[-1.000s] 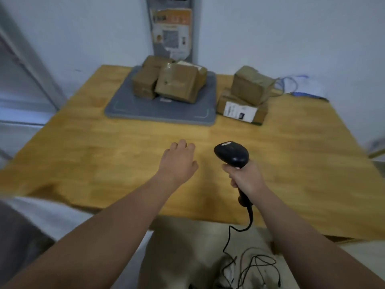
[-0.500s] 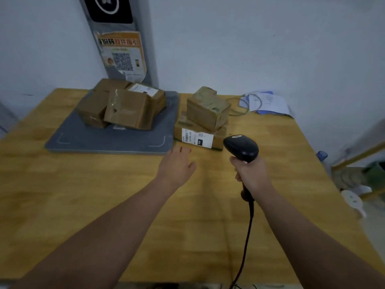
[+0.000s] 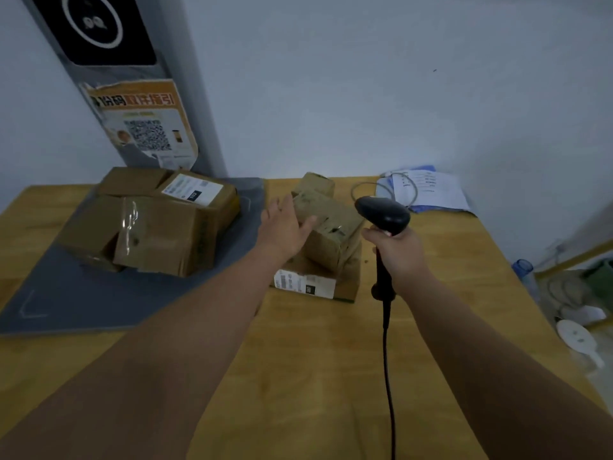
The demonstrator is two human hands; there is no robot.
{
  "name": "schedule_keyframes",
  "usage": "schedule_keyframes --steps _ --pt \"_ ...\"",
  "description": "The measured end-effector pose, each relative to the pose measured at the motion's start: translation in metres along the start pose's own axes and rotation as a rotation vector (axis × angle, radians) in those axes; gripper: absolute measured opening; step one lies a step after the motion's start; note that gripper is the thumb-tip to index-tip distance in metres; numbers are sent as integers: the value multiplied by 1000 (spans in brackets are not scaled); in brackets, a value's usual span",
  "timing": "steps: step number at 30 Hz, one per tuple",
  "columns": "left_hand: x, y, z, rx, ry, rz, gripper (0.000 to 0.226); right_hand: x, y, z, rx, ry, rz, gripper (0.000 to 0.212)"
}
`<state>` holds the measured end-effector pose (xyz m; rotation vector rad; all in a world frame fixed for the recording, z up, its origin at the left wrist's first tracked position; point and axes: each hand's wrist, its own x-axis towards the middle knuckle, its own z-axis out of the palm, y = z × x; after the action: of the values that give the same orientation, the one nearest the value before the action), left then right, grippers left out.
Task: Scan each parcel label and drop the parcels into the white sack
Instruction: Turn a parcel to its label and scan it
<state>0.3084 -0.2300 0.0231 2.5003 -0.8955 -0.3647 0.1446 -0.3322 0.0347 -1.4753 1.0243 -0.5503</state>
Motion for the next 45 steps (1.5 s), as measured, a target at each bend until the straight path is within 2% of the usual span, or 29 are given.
schedule_keyframes --steps 4,7,10,12,14,16,20,24,26,28,31,33,36,38,40,43,45 --pt "49 -2 -2 23 -95 -71 71 23 4 8 116 -43 73 10" --pt "51 -8 -1 -20 -125 -60 45 29 1 14 284 -113 125 4" --pt "37 -20 1 -295 -37 -99 44 26 -3 18 402 -167 144 7" --pt "20 -25 -3 -540 16 -144 42 19 -2 16 448 -137 107 5" --pt "2 -28 -9 -834 18 -235 32 7 0 14 475 -113 64 6" --pt "-15 -28 -14 -1053 -2 -302 38 -6 6 15 476 -84 35 13" --pt "-45 -32 -16 -1100 75 -234 31 -30 20 19 502 -101 72 6" --pt "-75 -37 -21 -1296 115 -102 36 -53 28 13 586 -237 139 37" --pt "-87 -39 -20 -1332 80 -70 32 -64 33 8 601 -327 205 51" --pt "-100 -38 -21 -1321 66 -76 13 -75 37 5 625 -404 234 57" --pt "-119 -41 -27 -1151 15 -175 28 -89 45 0 675 -396 167 53" --pt "-132 -46 -32 -1091 -55 -267 30 -97 52 -6 660 -344 116 52" --pt "-151 -49 -34 -1044 -206 -340 55 -110 60 -9 626 -315 100 41" --pt "-164 -48 -33 -1059 -252 -313 51 -118 64 -8 604 -316 108 31" --pt "-174 -49 -30 -1110 -217 -297 46 -125 66 -8 602 -328 129 24" --pt "-184 -53 -21 -1159 -104 -305 50 -134 69 -11 627 -331 168 19" --pt "-193 -51 -13 -1267 -22 -332 53 -141 70 -11 633 -309 196 34"
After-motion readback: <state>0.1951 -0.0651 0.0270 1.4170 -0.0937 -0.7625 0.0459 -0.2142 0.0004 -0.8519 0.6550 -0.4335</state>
